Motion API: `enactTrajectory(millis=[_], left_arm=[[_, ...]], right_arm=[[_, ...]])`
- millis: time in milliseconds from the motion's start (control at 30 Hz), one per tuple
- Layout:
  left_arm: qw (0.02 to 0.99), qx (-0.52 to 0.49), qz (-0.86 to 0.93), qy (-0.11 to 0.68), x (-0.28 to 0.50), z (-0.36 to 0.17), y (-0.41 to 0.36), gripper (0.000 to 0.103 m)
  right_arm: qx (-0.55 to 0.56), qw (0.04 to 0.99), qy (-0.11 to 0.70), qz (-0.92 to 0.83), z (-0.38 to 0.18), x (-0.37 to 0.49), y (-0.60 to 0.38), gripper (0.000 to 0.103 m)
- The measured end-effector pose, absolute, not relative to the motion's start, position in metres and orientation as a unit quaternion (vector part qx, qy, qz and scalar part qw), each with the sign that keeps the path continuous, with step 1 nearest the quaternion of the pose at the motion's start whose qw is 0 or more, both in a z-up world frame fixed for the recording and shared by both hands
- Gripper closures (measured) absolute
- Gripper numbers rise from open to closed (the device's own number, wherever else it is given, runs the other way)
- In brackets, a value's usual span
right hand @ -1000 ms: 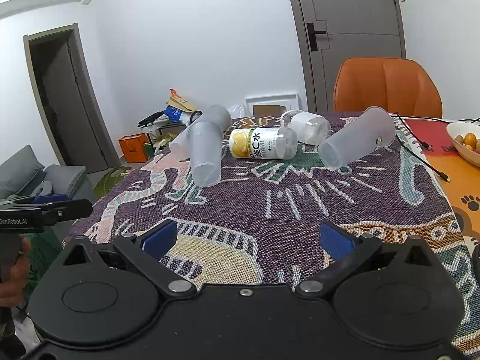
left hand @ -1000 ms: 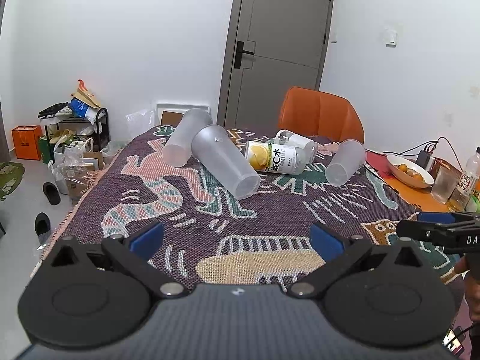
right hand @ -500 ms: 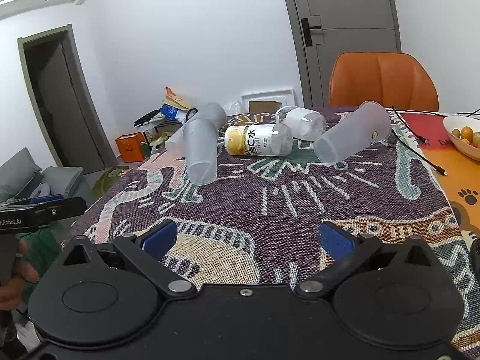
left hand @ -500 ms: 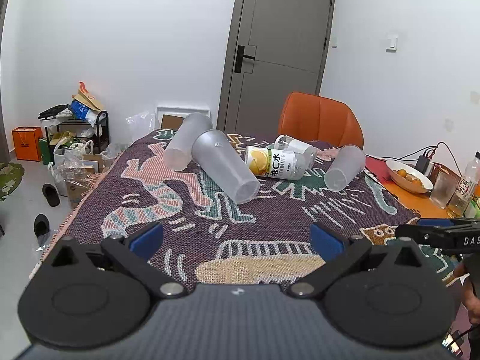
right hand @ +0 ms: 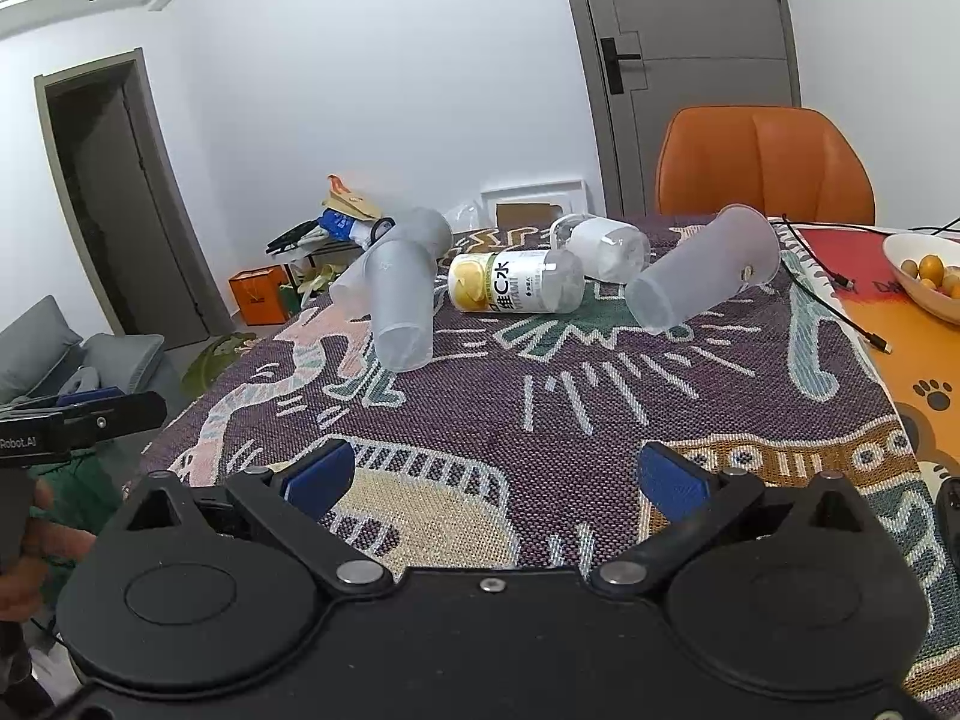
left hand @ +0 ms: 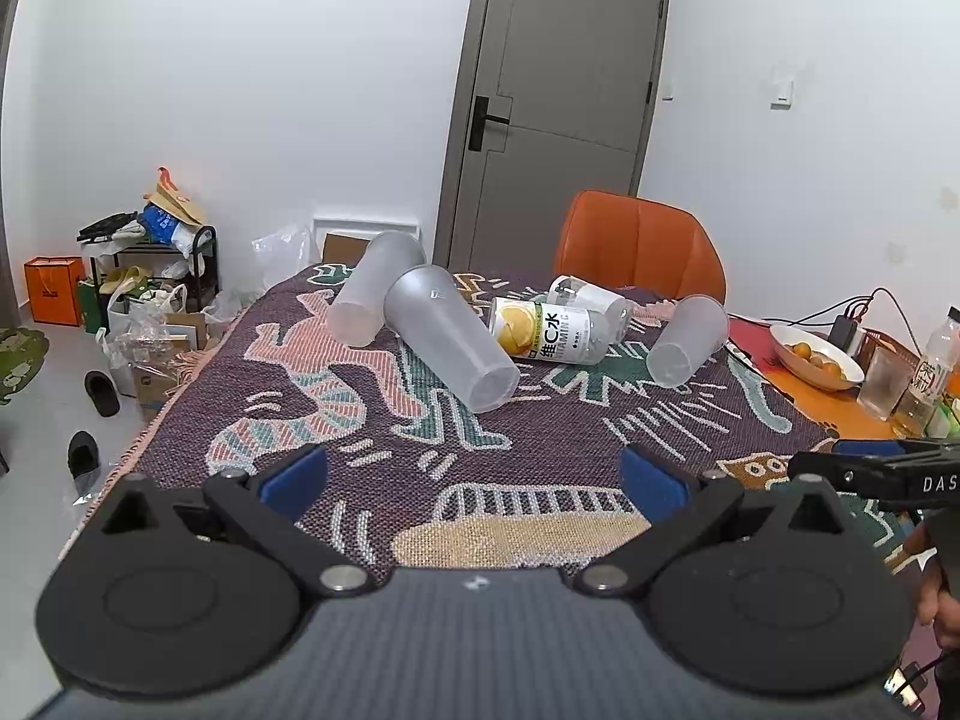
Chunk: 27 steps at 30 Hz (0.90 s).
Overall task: Flip cup upright
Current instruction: 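Move the right gripper to the tipped frosted cup and close on it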
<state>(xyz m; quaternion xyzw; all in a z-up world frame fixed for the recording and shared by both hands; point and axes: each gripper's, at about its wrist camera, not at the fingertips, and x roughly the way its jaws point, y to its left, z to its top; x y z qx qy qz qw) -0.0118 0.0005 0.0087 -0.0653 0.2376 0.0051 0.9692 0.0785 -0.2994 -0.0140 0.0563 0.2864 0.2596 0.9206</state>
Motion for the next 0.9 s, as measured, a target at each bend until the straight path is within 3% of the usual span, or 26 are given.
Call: enactTrajectory(millis=[900], left_arm=[[0.964,-0.069,0.010,0.255,0.066,-0.010,0.012,0.000]], right_arm=[[0.117,0.910,0.330,0.220,-0.041,0.158,-0.309,0.000]])
